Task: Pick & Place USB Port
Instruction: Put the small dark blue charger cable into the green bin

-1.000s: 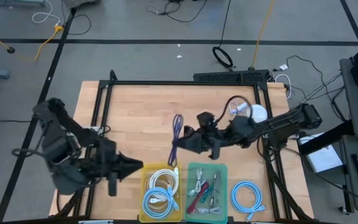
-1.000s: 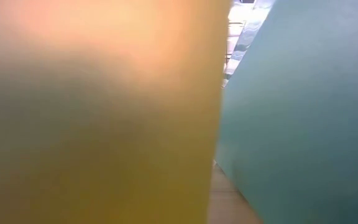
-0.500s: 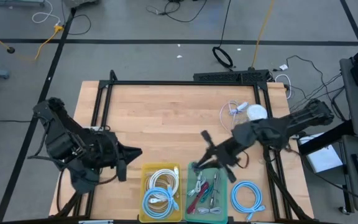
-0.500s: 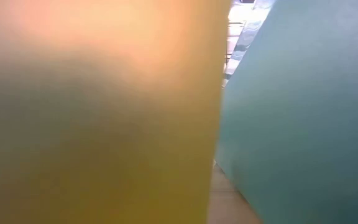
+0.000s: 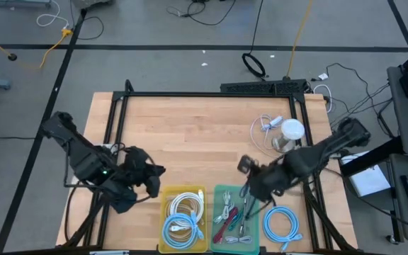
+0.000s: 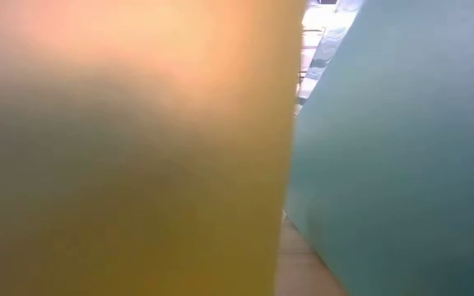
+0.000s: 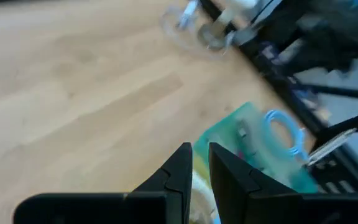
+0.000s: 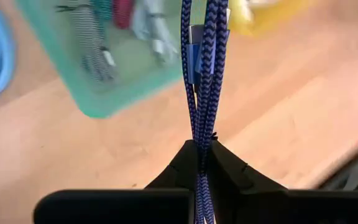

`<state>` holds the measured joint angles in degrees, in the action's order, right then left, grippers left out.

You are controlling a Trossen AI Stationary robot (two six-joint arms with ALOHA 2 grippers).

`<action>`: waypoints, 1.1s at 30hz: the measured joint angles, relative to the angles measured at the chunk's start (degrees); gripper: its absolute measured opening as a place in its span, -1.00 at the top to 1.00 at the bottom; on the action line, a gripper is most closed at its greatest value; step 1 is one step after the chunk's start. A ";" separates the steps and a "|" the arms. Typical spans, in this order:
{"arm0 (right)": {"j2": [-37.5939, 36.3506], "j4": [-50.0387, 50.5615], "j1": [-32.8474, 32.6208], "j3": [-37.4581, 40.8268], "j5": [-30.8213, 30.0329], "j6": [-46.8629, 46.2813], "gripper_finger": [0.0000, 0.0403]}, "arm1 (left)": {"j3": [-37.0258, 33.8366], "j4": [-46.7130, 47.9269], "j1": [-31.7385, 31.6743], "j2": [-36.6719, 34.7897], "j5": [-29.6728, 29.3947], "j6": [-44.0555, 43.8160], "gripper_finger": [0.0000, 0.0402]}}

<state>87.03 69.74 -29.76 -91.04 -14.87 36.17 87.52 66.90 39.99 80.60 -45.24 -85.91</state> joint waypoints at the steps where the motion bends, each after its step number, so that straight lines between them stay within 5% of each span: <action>1: 1.21 0.16 -1.08 -0.08 0.32 0.71 0.96 | -1.11 -0.12 -0.56 0.02 1.16 -0.75 0.72; 10: 9.17 -5.68 -6.81 -0.29 5.14 7.73 0.96 | -9.67 -4.59 -2.45 0.04 7.88 -4.82 0.72; 22: 18.05 -16.68 -6.95 4.94 8.91 11.03 0.96 | -14.06 -10.56 -2.48 0.02 8.01 -4.83 0.72; 33: 18.68 -18.76 -7.13 9.35 9.50 8.46 0.96 | -14.03 -11.17 -2.48 0.02 7.70 -4.81 0.72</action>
<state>105.71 50.98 -36.88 -81.69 -5.38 44.63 73.49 55.72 37.52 80.62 -37.54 -90.72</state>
